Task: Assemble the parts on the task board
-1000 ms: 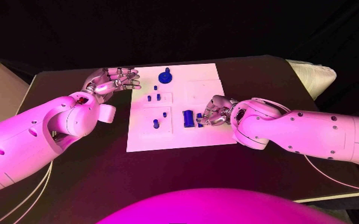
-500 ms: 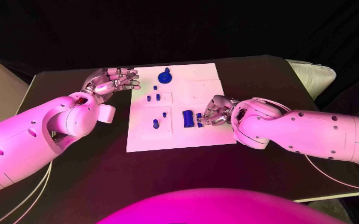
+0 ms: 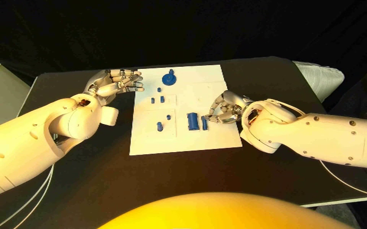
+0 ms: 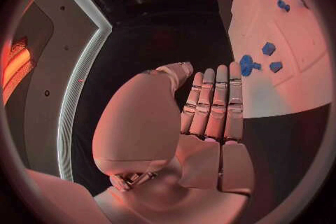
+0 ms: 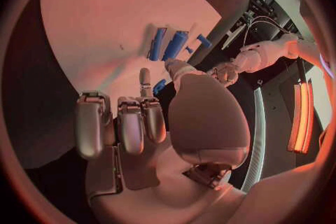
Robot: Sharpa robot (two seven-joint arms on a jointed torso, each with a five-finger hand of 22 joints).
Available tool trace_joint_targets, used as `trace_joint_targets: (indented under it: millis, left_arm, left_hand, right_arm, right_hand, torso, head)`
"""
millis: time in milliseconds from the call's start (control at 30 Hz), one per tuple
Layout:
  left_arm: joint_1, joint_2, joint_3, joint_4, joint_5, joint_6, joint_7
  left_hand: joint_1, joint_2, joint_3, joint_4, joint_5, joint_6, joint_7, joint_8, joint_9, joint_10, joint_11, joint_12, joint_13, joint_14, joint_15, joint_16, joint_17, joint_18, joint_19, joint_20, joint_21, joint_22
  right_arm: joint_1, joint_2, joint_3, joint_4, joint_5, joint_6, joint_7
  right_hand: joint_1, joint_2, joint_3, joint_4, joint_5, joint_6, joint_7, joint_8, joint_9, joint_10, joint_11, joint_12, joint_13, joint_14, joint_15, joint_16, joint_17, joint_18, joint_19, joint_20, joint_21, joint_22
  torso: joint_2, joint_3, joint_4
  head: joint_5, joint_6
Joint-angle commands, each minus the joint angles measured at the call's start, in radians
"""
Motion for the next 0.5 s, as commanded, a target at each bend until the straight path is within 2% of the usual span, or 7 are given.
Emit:
trace_joint_targets:
  millis: [33, 67, 167, 233, 367, 433, 500]
  left_arm:
    - [-0.001, 0.002, 0.001, 0.001, 0.004, 0.014, 0.007]
    - [-0.001, 0.002, 0.001, 0.001, 0.004, 0.014, 0.007]
    - [-0.001, 0.002, 0.001, 0.001, 0.004, 0.014, 0.008]
    - [-0.001, 0.003, 0.001, 0.001, 0.004, 0.014, 0.008]
    - [-0.001, 0.004, 0.001, 0.000, 0.004, 0.014, 0.008]
    - [-0.001, 0.005, 0.001, 0.000, 0.004, 0.015, 0.008]
    - [-0.001, 0.005, 0.001, 0.000, 0.004, 0.015, 0.008]
  left_hand:
    - [0.000, 0.009, -0.002, 0.006, 0.001, 0.007, 0.000, 0.003, -0.001, 0.000, 0.001, -0.004, 0.001, 0.008, 0.001, -0.005, 0.001, 0.011, 0.007, -0.003, -0.002, -0.001]
    - [0.000, 0.009, -0.002, 0.006, 0.001, 0.007, 0.000, 0.003, -0.001, 0.000, 0.001, -0.004, 0.001, 0.008, 0.001, -0.005, 0.001, 0.011, 0.007, -0.003, -0.002, -0.001]
    - [0.000, 0.009, -0.002, 0.006, 0.001, 0.007, 0.000, 0.003, -0.001, 0.000, 0.001, -0.004, 0.001, 0.008, 0.001, -0.005, 0.001, 0.011, 0.007, -0.003, -0.002, -0.001]
    - [0.000, 0.009, -0.002, 0.006, 0.001, 0.007, 0.000, 0.003, -0.001, 0.000, 0.001, -0.004, 0.001, 0.008, 0.001, -0.005, 0.001, 0.011, 0.007, -0.003, -0.002, -0.001]
    - [0.000, 0.009, -0.002, 0.006, 0.001, 0.007, 0.000, 0.003, -0.001, 0.000, 0.001, -0.004, 0.001, 0.008, 0.001, -0.005, 0.001, 0.011, 0.007, -0.003, -0.002, -0.001]
    - [0.000, 0.009, -0.002, 0.006, 0.001, 0.007, 0.000, 0.003, -0.001, 0.000, 0.001, -0.004, 0.001, 0.008, 0.001, -0.005, 0.001, 0.011, 0.007, -0.003, -0.002, -0.001]
    - [0.000, 0.009, -0.002, 0.006, 0.001, 0.007, 0.000, 0.003, -0.001, 0.000, 0.001, -0.004, 0.001, 0.008, 0.001, -0.005, 0.001, 0.011, 0.007, -0.003, -0.002, -0.001]
  right_arm:
    - [-0.001, -0.011, 0.000, 0.002, -0.023, -0.104, 0.160]
    - [-0.001, -0.013, 0.000, 0.000, -0.025, -0.106, 0.178]
    - [-0.003, -0.017, 0.000, -0.006, -0.030, -0.106, 0.218]
    - [-0.005, -0.018, 0.000, -0.011, -0.034, -0.104, 0.239]
    - [-0.012, -0.014, 0.000, -0.022, -0.047, -0.086, 0.252]
    - [-0.014, -0.010, 0.000, -0.028, -0.055, -0.069, 0.245]
    - [-0.016, -0.006, 0.000, -0.032, -0.059, -0.053, 0.240]
  right_hand:
    - [0.073, 0.003, -0.005, -0.007, -0.040, -0.014, 0.009, -0.027, -0.012, 0.084, 0.014, -0.001, 0.243, 0.104, 0.012, 0.004, 0.263, -0.014, 0.079, 0.013, -0.005, 0.208]
    - [0.101, 0.004, 0.000, -0.013, -0.064, -0.014, 0.012, -0.037, -0.018, 0.083, 0.017, -0.002, 0.243, 0.104, 0.015, 0.004, 0.263, -0.014, 0.079, 0.015, -0.005, 0.208]
    - [0.152, 0.010, 0.017, -0.028, -0.100, -0.013, 0.017, -0.053, -0.031, 0.083, 0.020, -0.003, 0.242, 0.104, 0.018, 0.004, 0.263, -0.015, 0.079, 0.019, -0.003, 0.210]
    - [0.189, 0.015, 0.041, -0.037, -0.153, -0.012, 0.021, -0.070, -0.047, 0.083, 0.024, -0.003, 0.242, 0.104, 0.021, 0.004, 0.263, -0.015, 0.080, 0.022, 0.001, 0.212]
    - [0.240, 0.021, 0.095, -0.062, -0.152, 0.006, 0.024, -0.088, -0.069, 0.084, 0.027, 0.001, 0.244, 0.104, 0.022, 0.004, 0.263, -0.016, 0.080, 0.025, 0.005, 0.214]
    - [0.273, 0.026, 0.145, -0.087, -0.132, 0.020, 0.025, -0.096, -0.080, 0.082, 0.027, -0.002, 0.242, 0.104, 0.022, 0.004, 0.263, -0.016, 0.080, 0.025, 0.005, 0.214]
    - [0.277, 0.025, 0.170, -0.097, -0.128, 0.032, 0.024, -0.096, -0.085, 0.083, 0.026, -0.002, 0.243, 0.104, 0.021, 0.004, 0.263, -0.016, 0.080, 0.025, 0.005, 0.215]
  torso:
    - [0.001, 0.0000, -0.0013]
    - [0.000, 0.0000, -0.0017]
    - [0.000, -0.0002, -0.0020]
    - [0.000, -0.0005, -0.0013]
    - [0.000, -0.0003, 0.0001]
    - [-0.001, -0.0002, 0.0006]
    - [0.000, -0.0011, 0.0010]
  head:
    - [-0.001, 0.000]
    - [-0.001, 0.000]
    - [-0.001, 0.000]
    - [-0.001, 0.000]
    - [-0.001, 0.000]
    - [-0.002, 0.000]
    - [-0.003, 0.000]
